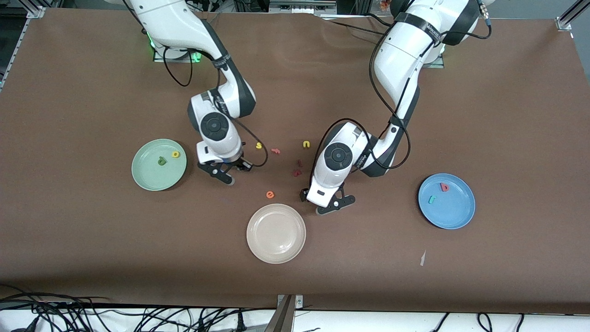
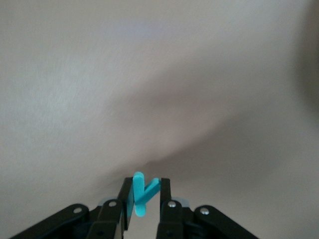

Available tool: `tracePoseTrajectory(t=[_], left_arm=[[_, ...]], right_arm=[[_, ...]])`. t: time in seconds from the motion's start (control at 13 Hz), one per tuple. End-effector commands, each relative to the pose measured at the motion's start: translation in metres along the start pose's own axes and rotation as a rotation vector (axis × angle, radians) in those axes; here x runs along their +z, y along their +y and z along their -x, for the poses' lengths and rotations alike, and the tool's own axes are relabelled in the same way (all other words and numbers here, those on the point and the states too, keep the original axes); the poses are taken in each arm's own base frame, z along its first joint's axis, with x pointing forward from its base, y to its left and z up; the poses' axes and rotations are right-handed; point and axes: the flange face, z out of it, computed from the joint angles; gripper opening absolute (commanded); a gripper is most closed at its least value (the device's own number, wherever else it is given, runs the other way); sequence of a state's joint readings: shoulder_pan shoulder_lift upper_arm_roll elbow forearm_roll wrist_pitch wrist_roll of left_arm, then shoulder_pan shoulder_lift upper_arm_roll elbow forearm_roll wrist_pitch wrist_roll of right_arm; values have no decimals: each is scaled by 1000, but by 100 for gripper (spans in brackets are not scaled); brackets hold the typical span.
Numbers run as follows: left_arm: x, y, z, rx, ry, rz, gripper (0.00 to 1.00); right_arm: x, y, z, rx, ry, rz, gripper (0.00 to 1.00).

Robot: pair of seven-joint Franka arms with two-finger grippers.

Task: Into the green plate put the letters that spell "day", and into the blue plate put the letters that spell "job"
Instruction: 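Grasp the Y with the right gripper while the left gripper grasps blue o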

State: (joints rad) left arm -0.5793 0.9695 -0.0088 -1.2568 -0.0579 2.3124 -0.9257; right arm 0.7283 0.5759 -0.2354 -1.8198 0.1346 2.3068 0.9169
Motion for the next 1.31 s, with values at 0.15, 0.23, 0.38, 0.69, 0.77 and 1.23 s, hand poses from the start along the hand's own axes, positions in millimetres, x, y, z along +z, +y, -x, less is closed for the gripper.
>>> tracePoseTrajectory(t=[0.15, 0.23, 0.38, 0.69, 0.77, 1.23], left_arm=[[5, 8, 5, 19, 25, -22, 62], [5, 7, 5, 19, 25, -24, 58], [6, 7, 5, 21, 29, -29, 53], [10, 6, 6, 24, 34, -40, 38], [10, 6, 6, 24, 34, -40, 34], [10, 5, 5, 47, 53, -57, 21]], right_arm=[[-60, 90, -74, -199, -53, 87, 3], [-61, 120, -92, -259, -57, 82, 3], [-59, 155, -113, -318, -58, 80, 3], [-18, 222, -146, -420, 13, 69, 3], [-11, 228, -146, -419, 14, 74, 3], [7, 238, -149, -407, 7, 91, 100]])
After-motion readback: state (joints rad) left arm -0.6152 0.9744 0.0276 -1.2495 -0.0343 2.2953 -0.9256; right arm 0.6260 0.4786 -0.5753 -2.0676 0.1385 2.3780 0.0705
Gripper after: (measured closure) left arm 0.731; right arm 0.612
